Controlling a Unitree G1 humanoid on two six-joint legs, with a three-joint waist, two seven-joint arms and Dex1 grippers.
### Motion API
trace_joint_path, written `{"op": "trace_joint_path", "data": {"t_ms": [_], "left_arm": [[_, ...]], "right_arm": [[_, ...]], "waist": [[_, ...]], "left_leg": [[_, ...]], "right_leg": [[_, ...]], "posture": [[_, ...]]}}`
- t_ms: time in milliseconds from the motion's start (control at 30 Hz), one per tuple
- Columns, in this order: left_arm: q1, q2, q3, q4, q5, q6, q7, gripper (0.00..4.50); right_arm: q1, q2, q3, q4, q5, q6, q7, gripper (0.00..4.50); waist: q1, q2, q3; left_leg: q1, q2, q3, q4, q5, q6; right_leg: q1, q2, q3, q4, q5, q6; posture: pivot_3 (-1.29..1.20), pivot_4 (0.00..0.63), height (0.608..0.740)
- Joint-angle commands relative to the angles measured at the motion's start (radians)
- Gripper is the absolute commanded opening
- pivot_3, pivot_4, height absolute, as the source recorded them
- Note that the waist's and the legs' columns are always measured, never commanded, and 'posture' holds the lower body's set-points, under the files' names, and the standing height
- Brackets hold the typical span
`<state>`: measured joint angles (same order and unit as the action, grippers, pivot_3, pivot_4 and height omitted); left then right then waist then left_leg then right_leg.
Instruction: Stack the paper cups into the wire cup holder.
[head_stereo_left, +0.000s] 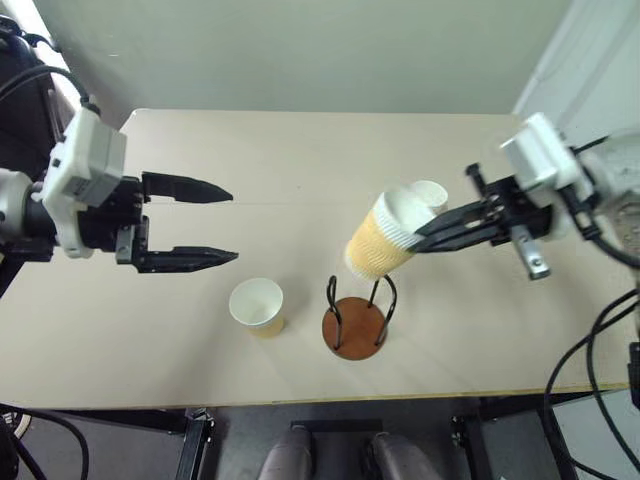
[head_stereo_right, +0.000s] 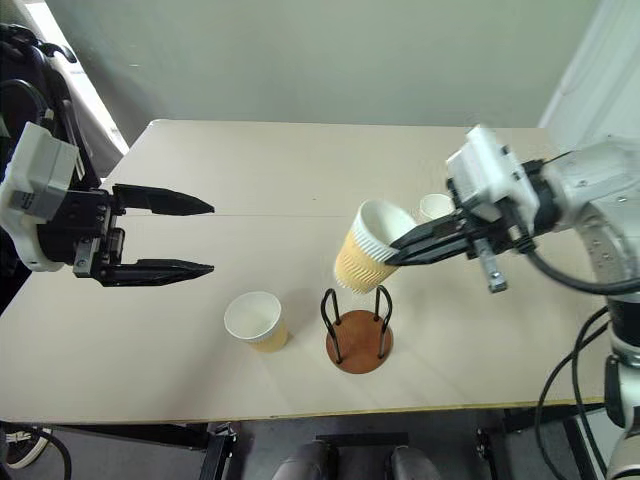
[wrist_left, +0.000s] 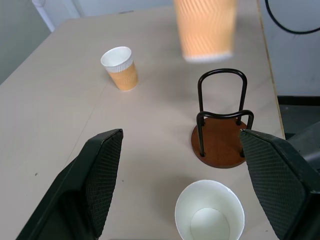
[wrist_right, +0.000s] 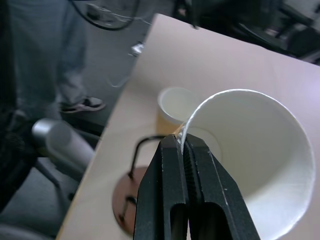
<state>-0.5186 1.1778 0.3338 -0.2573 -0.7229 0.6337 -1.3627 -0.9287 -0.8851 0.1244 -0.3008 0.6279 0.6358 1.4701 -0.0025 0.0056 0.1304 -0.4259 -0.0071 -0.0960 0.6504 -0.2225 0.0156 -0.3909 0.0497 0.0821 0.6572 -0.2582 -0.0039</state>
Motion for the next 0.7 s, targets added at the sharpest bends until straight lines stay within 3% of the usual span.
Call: {"op": "trace_joint_path", "data": {"t_ms": [33,633,700], "left_arm": [[0.01,0.021,0.035,-0.03,-0.016,-0.001,0.008,3.99],[0.08,0.059,0.097,-0.082,-0.049,0.027,0.036,3.99],[0.084,0.061,0.101,-0.083,-0.052,0.026,0.037,3.99]], "right_arm": [[0.007,0.007,0.015,-0.027,-0.016,-0.014,-0.006,0.02],[0.047,0.021,0.121,-0.006,-0.122,-0.058,0.014,0.02],[0.042,0.027,0.134,0.008,-0.141,-0.061,0.007,0.4]], "waist": [[0.001,0.0,0.0],[-0.001,0.0,0.0],[-0.001,0.0,0.0]], "left_leg": [[0.0,0.0,0.0,0.0,0.0,0.0],[0.002,0.0,0.0,-0.001,0.001,-0.001],[0.001,0.0,0.0,-0.001,0.001,-0.002]], "right_leg": [[0.0,0.0,0.0,0.0,0.0,0.0],[-0.001,0.0,0.0,0.005,-0.001,-0.003],[-0.001,0.0,0.0,0.005,-0.001,-0.003]], "posture": [[0.0,0.15,0.74],[0.0,0.15,0.74],[0.0,0.15,0.74]]}}
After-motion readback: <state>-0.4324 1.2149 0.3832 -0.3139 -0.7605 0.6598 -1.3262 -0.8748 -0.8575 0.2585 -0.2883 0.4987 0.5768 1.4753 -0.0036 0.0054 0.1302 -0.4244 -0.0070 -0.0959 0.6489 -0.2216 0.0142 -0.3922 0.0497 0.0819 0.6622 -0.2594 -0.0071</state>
